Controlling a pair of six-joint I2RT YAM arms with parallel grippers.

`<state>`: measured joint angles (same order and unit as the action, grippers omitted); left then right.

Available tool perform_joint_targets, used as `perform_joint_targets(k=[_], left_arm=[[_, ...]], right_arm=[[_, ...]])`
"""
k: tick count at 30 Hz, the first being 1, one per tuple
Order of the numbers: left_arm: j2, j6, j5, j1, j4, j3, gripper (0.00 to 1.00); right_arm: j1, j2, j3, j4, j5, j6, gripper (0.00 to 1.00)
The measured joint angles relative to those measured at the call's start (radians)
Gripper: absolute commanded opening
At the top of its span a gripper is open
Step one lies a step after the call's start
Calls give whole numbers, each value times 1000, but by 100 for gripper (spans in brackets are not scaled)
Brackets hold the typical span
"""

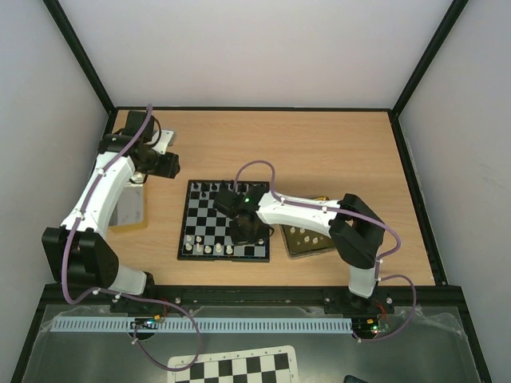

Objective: Set up the chess pieces on the board
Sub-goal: Place the chess piece on the chessboard.

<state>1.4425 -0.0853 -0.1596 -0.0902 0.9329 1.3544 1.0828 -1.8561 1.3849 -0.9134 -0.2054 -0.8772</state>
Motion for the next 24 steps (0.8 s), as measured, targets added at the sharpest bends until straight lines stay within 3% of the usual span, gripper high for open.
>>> perform_joint_targets(k=[24], left_arm=[[-16, 0, -1, 6, -1, -15, 57]], right_arm=[[65, -44, 47, 3, -24, -5, 2]])
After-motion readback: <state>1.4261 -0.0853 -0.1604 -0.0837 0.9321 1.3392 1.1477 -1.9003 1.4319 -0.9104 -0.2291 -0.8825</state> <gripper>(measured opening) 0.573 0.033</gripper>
